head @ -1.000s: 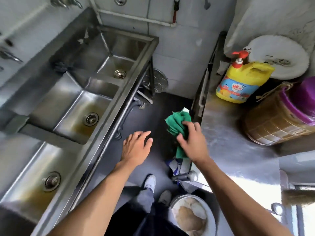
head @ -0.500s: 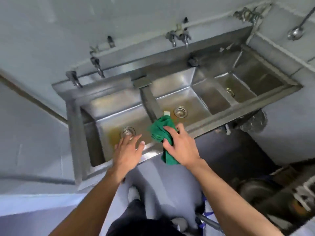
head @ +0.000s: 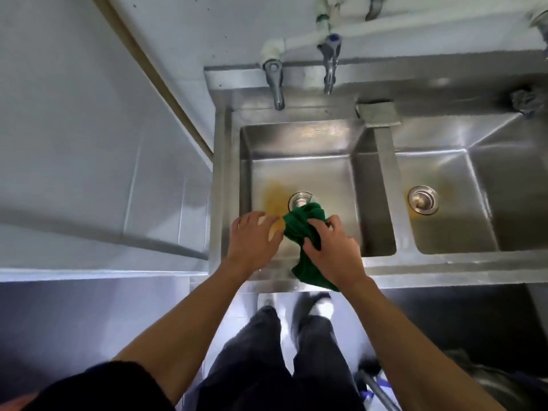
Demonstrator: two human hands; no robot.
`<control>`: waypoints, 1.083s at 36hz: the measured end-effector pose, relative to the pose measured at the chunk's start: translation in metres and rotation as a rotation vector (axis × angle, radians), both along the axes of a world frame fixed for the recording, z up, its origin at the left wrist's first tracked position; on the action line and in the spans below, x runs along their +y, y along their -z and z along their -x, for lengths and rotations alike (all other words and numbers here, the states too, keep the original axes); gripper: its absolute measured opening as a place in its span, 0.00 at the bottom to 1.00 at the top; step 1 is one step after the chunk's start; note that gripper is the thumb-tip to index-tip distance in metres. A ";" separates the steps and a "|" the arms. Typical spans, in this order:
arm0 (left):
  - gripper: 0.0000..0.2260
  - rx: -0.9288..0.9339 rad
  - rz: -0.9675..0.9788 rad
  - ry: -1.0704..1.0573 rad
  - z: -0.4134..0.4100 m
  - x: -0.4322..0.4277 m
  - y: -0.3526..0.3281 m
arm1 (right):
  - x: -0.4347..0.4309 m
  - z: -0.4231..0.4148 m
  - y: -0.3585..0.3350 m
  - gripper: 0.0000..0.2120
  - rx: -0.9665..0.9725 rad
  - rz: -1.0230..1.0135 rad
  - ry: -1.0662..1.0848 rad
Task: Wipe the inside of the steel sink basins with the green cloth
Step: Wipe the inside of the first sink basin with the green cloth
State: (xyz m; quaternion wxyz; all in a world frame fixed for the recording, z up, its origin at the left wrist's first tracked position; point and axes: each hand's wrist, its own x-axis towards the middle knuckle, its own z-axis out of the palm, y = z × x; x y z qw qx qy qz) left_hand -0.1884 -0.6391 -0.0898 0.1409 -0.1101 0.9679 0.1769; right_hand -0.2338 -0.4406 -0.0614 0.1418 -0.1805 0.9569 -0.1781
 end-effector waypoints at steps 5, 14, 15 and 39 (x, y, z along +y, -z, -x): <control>0.22 -0.048 0.071 0.015 0.029 -0.011 0.022 | 0.007 0.036 0.042 0.20 -0.031 0.058 0.006; 0.24 -0.146 0.258 0.197 0.075 -0.032 0.074 | 0.026 0.111 0.117 0.19 -0.131 0.064 0.124; 0.24 -0.135 0.286 0.209 0.077 -0.035 0.078 | 0.029 0.117 0.127 0.20 -0.144 0.050 0.140; 0.20 -0.121 0.482 0.401 0.073 -0.083 0.105 | 0.035 0.173 0.282 0.30 -0.254 -0.254 0.220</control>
